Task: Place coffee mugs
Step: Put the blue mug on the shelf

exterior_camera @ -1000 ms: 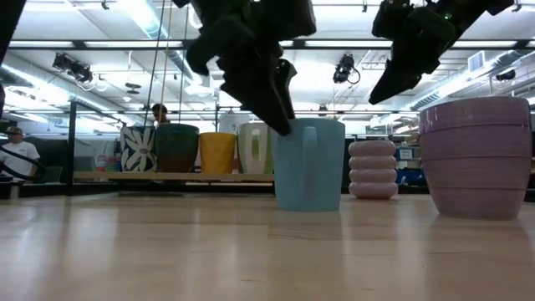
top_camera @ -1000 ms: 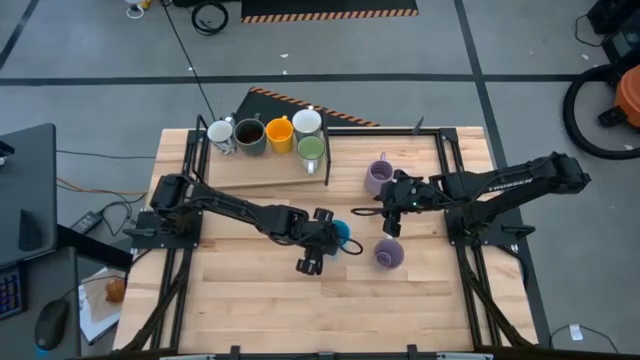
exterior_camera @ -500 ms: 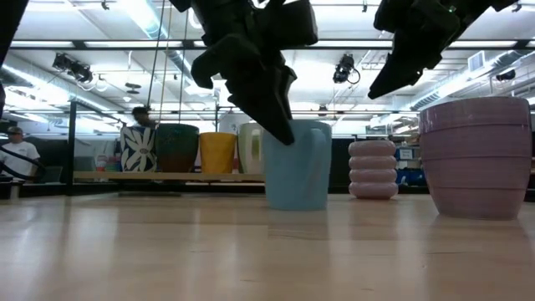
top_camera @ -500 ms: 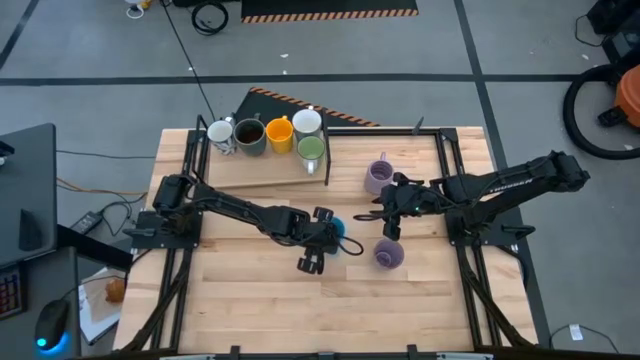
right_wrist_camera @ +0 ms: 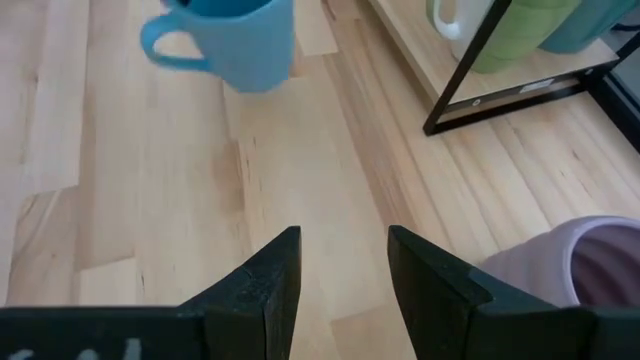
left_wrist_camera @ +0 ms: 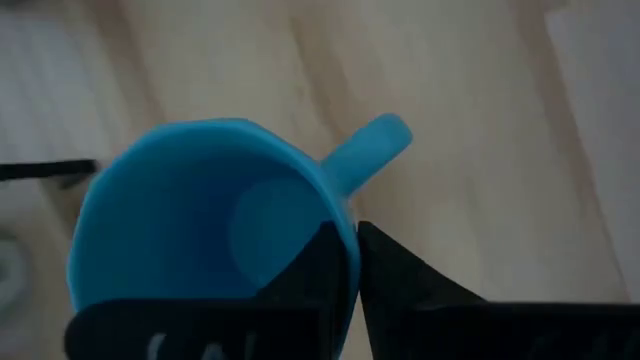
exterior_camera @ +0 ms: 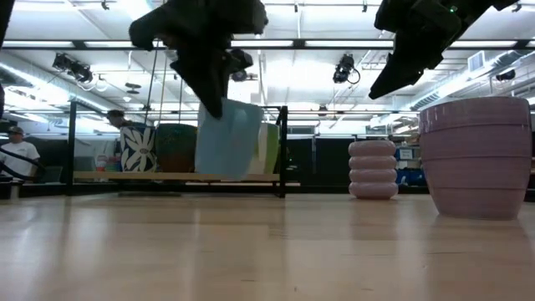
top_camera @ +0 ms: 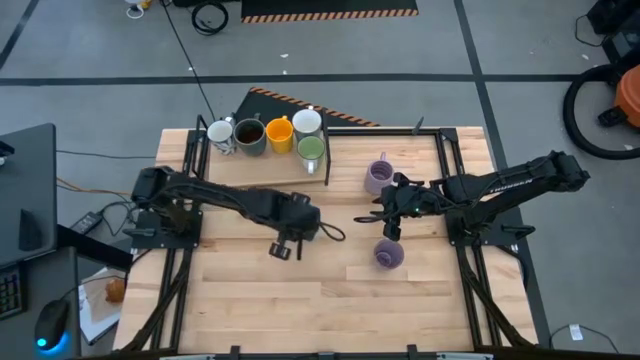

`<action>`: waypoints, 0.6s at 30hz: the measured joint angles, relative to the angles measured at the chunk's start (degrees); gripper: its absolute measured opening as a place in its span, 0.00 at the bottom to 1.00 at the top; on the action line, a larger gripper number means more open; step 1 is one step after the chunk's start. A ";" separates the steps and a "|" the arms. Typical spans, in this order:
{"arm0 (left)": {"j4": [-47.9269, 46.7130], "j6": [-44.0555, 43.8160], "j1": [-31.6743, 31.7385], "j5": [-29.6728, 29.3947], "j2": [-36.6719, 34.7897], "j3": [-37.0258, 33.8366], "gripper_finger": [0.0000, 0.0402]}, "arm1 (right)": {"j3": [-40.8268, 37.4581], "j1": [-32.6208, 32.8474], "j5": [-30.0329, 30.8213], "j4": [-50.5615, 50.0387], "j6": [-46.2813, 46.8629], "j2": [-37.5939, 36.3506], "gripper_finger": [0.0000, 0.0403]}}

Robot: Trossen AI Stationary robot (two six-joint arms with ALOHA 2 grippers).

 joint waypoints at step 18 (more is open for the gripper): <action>4.15 17.56 18.91 5.89 -15.55 -13.91 0.08 | 0.00 0.29 0.06 3.09 -1.81 0.02 0.39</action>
